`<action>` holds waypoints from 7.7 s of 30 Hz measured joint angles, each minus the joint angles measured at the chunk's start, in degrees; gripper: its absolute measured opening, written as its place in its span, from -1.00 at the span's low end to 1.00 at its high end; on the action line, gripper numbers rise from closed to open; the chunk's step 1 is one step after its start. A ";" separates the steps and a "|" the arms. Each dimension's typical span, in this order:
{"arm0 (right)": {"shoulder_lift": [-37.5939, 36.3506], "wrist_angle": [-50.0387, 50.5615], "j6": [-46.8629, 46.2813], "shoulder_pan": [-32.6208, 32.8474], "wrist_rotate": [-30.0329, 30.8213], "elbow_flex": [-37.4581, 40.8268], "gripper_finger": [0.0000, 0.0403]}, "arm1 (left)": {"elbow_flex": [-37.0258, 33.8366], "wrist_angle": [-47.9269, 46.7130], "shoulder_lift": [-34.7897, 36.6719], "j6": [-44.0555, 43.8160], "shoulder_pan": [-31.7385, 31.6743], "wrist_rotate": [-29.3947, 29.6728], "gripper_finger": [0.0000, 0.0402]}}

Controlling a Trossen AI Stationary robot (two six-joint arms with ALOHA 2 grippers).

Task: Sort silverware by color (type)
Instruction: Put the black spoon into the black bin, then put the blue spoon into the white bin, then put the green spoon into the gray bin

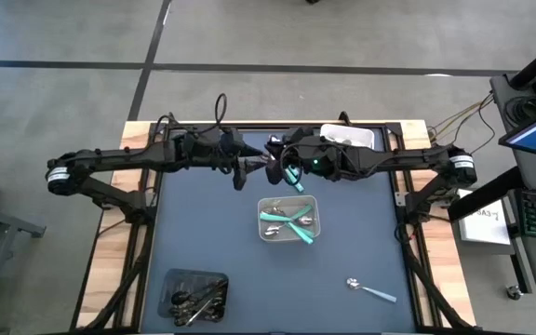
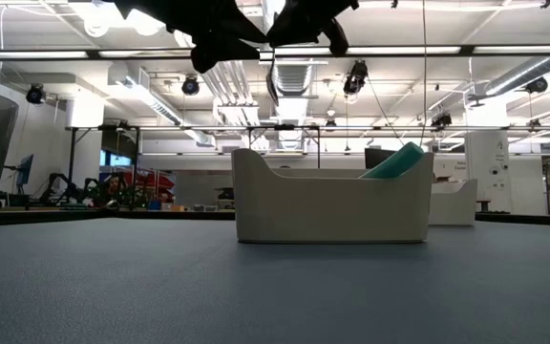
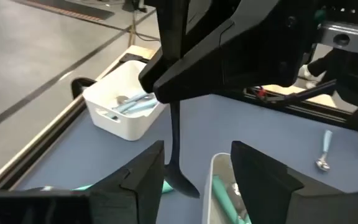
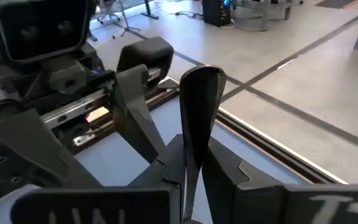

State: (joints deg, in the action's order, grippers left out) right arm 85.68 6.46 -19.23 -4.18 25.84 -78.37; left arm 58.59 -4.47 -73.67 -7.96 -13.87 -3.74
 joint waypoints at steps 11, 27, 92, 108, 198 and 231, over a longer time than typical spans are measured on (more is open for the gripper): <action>2.80 -7.48 3.43 -0.28 -5.30 0.00 -0.87 | -0.07 0.90 -0.66 -0.12 0.09 3.48 -0.12; 3.42 -8.31 1.95 -0.31 -5.17 0.00 -0.86 | -0.11 -5.36 -0.33 -1.27 0.11 8.11 -0.96; -12.87 54.03 -14.57 16.03 -24.78 14.80 -0.37 | -0.20 -32.00 -7.61 -84.05 55.58 -8.84 -0.88; -12.86 52.27 -45.77 32.44 -44.81 26.38 -0.37 | -0.17 -25.31 -6.91 -69.17 49.91 -1.54 -0.74; -23.68 29.70 9.38 -20.72 -1.97 30.34 -0.88 | -0.20 -24.98 -6.86 -60.93 40.77 44.33 -0.74; -9.68 22.53 2.30 -31.54 -21.85 18.10 -0.35 | -0.24 -11.80 -12.81 -6.01 -9.02 0.77 -0.74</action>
State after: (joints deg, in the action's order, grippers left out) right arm 76.00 28.99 -16.93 -35.73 3.99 -60.27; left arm 58.35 -16.27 -86.48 -13.97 -22.89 -2.98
